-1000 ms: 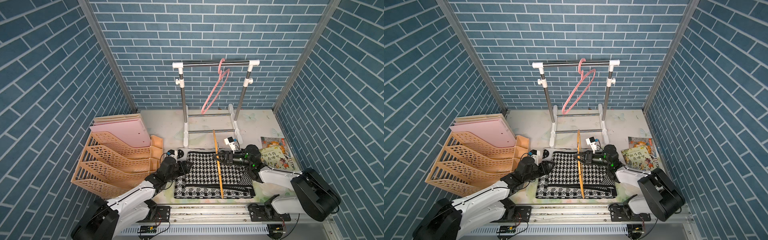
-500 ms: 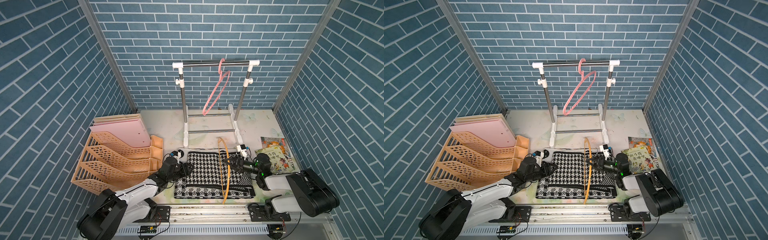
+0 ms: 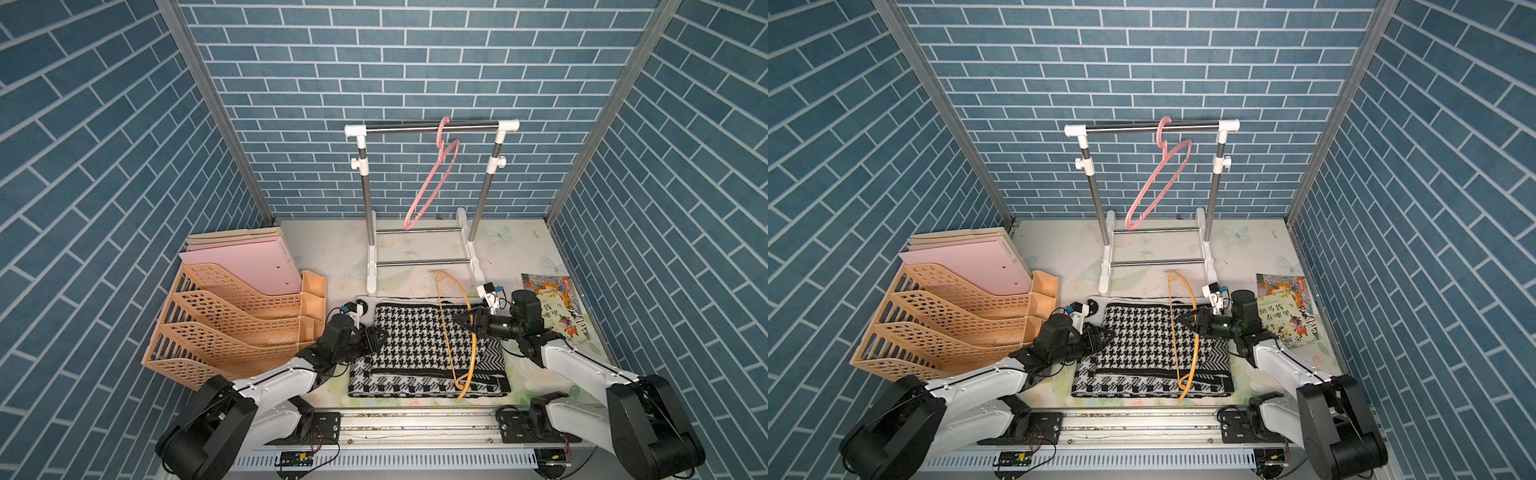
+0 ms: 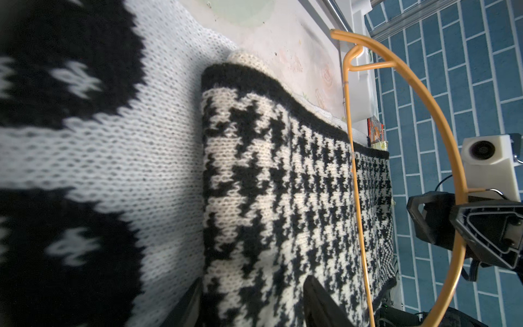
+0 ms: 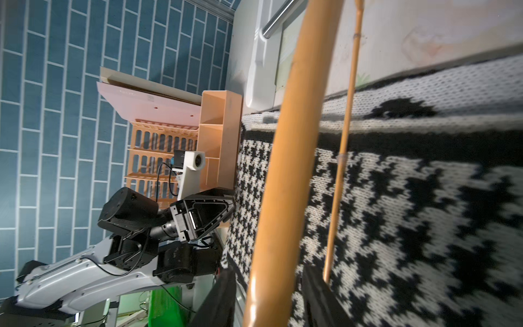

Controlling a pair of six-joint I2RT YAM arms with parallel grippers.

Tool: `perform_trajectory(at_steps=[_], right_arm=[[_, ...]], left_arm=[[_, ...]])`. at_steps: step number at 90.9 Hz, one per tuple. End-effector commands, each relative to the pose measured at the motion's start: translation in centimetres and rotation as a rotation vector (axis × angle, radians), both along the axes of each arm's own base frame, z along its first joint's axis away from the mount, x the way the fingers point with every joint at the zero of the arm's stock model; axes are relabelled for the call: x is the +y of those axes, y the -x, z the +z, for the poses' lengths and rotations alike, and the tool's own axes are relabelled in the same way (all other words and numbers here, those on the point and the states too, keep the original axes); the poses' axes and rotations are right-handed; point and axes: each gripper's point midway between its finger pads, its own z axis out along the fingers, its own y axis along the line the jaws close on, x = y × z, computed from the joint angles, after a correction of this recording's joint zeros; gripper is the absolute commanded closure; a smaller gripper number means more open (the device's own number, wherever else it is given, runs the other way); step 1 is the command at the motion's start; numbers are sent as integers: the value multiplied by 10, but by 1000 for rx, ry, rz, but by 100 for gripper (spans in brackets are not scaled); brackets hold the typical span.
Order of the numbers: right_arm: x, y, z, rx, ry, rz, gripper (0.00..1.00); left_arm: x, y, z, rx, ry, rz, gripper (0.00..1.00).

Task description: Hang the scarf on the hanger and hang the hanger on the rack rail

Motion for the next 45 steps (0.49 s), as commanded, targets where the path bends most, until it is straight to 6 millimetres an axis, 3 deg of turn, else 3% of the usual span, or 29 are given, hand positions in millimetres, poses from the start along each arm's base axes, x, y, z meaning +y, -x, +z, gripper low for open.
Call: perform_trajectory(at_steps=[1, 23, 45], right_arm=[[-13, 11, -27, 42, 142, 13, 58], [-26, 6, -32, 15, 266, -14, 48], [-34, 4, -10, -42, 302, -41, 40]], left_arm=[[2, 2, -5, 0, 1, -8, 46], [2, 3, -5, 0, 7, -10, 50], [2, 5, -2, -4, 11, -16, 51]])
